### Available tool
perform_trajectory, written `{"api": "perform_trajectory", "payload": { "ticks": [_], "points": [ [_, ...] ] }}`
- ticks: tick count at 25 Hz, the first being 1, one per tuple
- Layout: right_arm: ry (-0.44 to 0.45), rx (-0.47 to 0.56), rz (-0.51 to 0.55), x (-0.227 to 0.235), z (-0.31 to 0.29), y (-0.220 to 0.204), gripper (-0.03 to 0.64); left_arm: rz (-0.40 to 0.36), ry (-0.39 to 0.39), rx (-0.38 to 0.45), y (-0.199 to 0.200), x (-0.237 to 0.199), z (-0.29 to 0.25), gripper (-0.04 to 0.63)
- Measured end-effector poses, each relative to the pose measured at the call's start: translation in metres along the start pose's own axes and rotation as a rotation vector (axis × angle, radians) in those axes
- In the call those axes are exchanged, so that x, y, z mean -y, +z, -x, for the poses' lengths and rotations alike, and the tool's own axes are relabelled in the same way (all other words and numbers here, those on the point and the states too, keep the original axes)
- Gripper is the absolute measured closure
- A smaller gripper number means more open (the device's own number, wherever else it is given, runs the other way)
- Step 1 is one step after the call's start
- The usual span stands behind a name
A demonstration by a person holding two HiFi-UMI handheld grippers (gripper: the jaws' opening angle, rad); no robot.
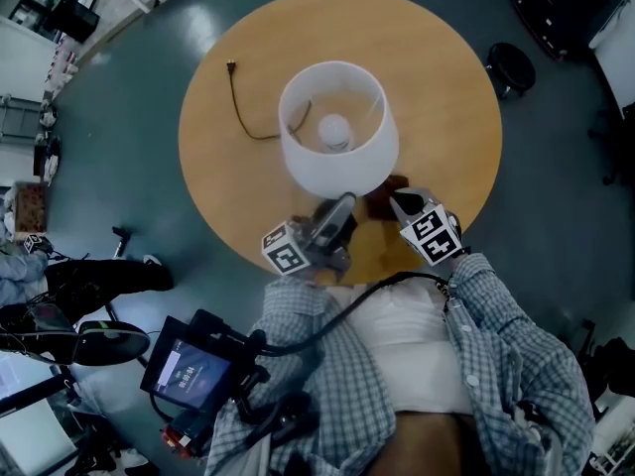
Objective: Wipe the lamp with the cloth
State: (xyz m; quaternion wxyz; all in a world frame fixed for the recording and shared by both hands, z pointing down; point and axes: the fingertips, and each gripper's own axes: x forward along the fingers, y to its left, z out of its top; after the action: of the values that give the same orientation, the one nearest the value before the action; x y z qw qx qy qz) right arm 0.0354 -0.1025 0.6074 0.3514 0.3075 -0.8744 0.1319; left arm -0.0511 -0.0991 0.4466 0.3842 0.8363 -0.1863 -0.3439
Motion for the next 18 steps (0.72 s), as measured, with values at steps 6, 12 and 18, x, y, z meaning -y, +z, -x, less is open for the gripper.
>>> {"api": "perform_trajectory", "payload": {
  "ticks": [6,12,18],
  "points": [
    [0.038,-0.231,0.171,-0.002,-0.045,-0.032,0.448,0.013,0.015,-0.012,0.0,-0.009,0.002,0.503],
    [0.039,-0.251,0.111,0.003,-0.062,-0.039,0.505,0.014,0.037,-0.02,0.0,-0.018,0.003,0.502],
    [-0.002,-0.08,-0.218,0.036,-0.042,-0.031,0.537,0.01,0.05,-0.019,0.002,-0.022,0.008,0.502]
  ]
}}
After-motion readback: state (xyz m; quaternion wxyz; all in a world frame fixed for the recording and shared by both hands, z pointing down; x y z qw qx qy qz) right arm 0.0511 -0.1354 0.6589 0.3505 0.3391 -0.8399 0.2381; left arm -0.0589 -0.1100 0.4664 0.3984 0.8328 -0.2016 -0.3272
